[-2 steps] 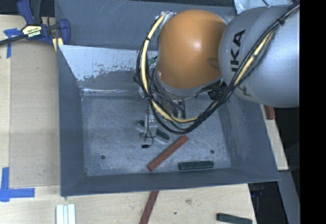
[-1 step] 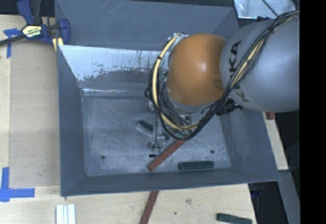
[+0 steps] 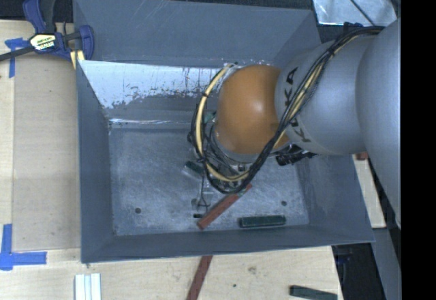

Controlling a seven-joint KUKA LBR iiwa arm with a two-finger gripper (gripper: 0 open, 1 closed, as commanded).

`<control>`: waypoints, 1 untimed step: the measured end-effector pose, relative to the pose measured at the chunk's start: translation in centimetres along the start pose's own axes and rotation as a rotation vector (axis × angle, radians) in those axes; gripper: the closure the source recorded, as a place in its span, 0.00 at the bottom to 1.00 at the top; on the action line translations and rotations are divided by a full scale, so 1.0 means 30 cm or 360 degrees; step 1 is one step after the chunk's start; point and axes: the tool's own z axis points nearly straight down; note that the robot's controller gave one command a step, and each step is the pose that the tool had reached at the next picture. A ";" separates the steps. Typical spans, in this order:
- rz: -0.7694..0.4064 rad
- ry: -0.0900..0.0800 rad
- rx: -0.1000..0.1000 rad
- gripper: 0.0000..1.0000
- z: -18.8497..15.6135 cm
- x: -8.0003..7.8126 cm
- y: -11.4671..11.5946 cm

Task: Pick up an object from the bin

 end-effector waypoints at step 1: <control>0.0012 -0.0001 -0.0002 1.00 0.150 -0.119 -0.180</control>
Offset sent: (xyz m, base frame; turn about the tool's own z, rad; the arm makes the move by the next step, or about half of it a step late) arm 0.0000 0.0000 0.0000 0.0000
